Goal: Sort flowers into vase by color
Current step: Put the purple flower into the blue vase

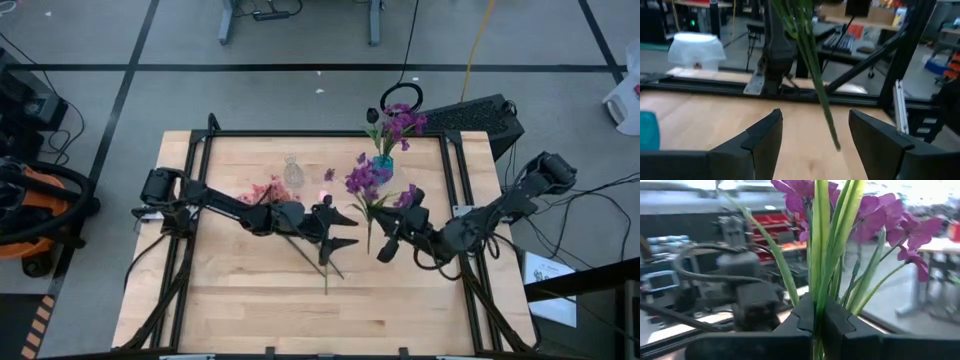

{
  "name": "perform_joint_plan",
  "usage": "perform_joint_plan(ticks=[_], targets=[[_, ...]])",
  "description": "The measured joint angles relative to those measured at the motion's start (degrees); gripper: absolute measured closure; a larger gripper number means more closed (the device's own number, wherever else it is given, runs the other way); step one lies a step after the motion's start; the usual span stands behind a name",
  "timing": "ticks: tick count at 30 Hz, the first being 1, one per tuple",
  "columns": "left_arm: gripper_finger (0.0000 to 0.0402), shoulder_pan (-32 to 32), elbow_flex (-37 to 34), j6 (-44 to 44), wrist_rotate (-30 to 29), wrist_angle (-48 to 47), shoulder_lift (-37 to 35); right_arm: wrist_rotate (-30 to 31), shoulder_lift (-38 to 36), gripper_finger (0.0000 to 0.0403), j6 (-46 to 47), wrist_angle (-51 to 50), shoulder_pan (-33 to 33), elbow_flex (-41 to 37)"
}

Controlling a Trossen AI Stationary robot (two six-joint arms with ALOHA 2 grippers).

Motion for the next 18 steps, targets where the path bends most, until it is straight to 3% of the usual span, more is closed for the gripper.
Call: perform_joint_plan(ticks=[7,13,18], targets=[[0.0167,-0.2,-0.02,-0.23,1.34,2.66,0.31,-12.11,6.49,0.0397,-14.78,17.97,-2.87,0.0],[0.0179,-0.66,-0.07,0.16,1.59,2.3,0.5,-13.4,9.72,0.0397,-21.04,25.05,-3.66,0.0],[0.0242,-0.59,-0.09,0.46,1.57,1.55,0.5,-13.36,9.86,0.0397,-21.96,25.37,-3.64,0.0]])
